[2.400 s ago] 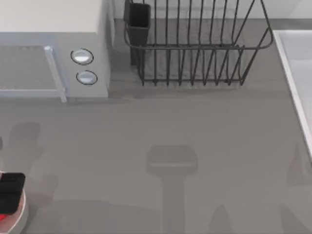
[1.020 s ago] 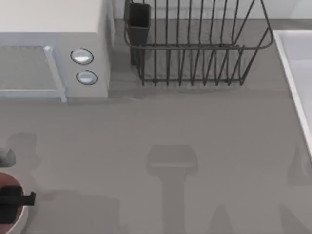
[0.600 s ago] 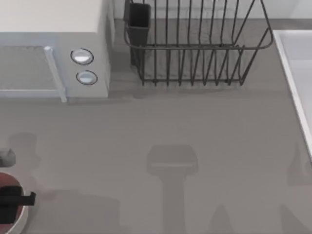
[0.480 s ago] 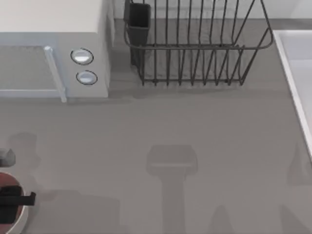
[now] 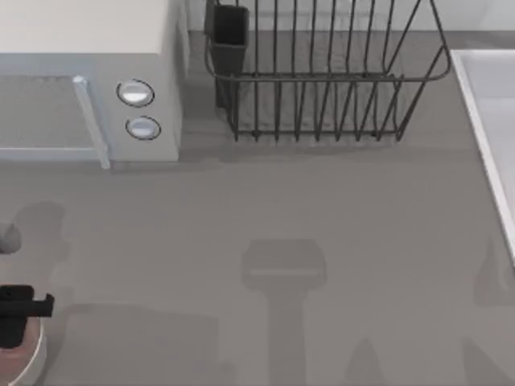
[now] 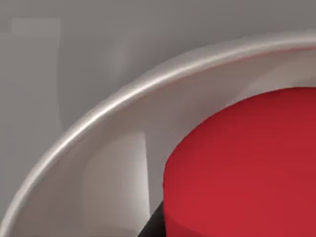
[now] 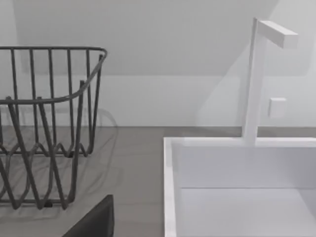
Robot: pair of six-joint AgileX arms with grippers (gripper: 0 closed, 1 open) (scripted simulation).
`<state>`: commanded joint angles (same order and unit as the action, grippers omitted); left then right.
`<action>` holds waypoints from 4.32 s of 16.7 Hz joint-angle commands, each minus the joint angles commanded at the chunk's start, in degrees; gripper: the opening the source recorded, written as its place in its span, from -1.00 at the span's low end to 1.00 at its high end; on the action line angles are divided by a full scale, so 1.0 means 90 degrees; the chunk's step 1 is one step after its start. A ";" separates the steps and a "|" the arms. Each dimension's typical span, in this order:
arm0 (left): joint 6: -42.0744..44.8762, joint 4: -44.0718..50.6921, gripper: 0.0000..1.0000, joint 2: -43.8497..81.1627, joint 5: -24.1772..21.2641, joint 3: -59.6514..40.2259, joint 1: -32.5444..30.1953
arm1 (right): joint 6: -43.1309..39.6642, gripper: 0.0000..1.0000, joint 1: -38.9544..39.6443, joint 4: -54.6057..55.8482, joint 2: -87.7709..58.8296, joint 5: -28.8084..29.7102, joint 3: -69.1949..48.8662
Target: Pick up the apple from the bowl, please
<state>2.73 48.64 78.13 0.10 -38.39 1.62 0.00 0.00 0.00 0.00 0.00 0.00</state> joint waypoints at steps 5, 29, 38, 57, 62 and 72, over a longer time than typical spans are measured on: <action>-0.0039 0.2329 -1.00 0.0054 0.0002 -0.2262 -0.0040 | 0.0000 1.00 0.0000 0.0000 0.0000 0.0000 0.0000; -0.1902 0.5082 -1.00 0.2765 -0.0011 -0.7616 -0.1928 | 0.0000 1.00 0.0000 0.0000 0.0000 0.0000 0.0000; -0.3352 0.4210 -1.00 0.4926 -0.0027 -0.8956 -0.3410 | 0.0000 1.00 0.0000 0.0000 0.0000 0.0000 0.0000; -0.3329 0.1484 -1.00 0.5036 -0.0028 -0.6340 -0.3389 | 0.0000 1.00 0.0000 0.0000 0.0000 0.0000 0.0000; -0.3329 0.1484 -0.25 0.5036 -0.0028 -0.6340 -0.3389 | 0.0000 1.00 0.0000 0.0000 0.0000 0.0000 0.0000; -0.3329 0.1484 1.00 0.5036 -0.0028 -0.6340 -0.3389 | 0.0000 1.00 0.0000 0.0000 0.0000 0.0000 0.0000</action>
<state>-27.23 61.99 123.45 -0.15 -95.45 -28.88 0.00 0.00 0.00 0.00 0.00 0.00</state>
